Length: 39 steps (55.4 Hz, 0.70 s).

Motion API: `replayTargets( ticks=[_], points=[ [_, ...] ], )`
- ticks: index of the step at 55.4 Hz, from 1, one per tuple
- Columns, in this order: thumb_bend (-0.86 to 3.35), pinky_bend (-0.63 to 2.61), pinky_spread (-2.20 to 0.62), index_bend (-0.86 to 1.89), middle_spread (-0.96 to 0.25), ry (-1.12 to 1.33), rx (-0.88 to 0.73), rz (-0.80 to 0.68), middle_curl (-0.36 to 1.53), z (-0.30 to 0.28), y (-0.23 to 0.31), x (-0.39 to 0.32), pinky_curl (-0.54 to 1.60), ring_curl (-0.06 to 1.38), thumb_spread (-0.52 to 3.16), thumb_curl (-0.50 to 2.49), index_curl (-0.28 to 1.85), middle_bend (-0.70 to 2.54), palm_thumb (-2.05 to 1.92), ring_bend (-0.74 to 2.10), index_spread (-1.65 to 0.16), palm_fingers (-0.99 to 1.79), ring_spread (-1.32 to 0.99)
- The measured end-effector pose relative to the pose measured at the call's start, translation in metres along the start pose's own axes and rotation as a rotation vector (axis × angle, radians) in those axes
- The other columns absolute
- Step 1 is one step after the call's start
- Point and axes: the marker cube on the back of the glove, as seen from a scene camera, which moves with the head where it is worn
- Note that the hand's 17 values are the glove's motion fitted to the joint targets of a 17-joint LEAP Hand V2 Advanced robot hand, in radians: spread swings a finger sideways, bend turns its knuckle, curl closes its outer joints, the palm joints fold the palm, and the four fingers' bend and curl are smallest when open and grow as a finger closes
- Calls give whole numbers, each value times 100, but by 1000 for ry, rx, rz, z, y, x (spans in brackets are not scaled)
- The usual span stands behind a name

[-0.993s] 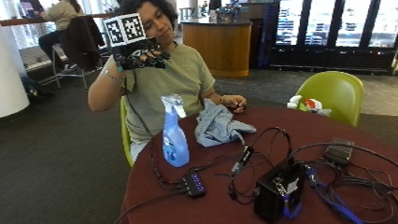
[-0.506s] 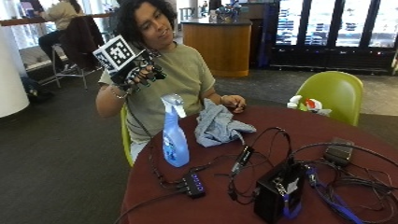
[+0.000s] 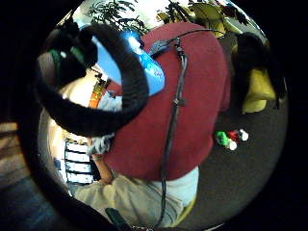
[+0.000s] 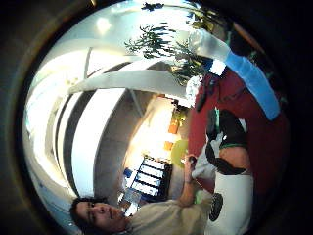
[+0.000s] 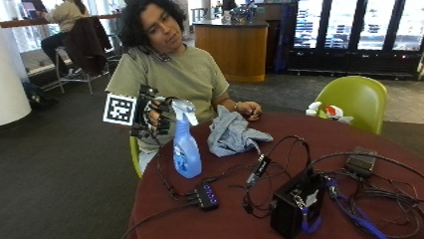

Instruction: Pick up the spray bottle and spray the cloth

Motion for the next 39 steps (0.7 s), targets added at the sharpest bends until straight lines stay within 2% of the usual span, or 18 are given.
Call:
replayTargets(
  ticks=[3,5,7,12,17,20,27,39],
  points=[
    [10,49,10,14,2,-17,108,136,31,8,-16,1,35,33,109,46,25,24,88,49,-32,79,-5],
    [9,48,7,13,1,-26,175,167,32,13,-24,3,35,33,109,47,25,24,88,49,-31,79,-5],
    [8,49,5,13,1,-36,224,155,33,17,-29,7,36,35,109,47,26,24,89,49,-31,81,-6],
    [7,59,-13,7,-5,-68,345,125,37,22,-38,15,39,38,106,50,24,26,93,60,-27,112,-10],
    [7,67,-18,17,-9,-24,451,131,43,23,-47,21,44,44,107,53,28,36,97,67,-26,132,-13],
    [7,72,-20,20,-11,7,503,131,46,23,-54,25,47,46,109,54,31,40,98,68,-26,132,-14],
    [5,77,-20,40,-15,21,510,132,54,24,-62,31,52,52,117,55,41,55,94,76,-25,145,-17],
    [7,86,-19,61,-17,58,471,109,64,26,-61,33,59,59,132,60,55,71,93,92,-24,137,-18]
  ],
)
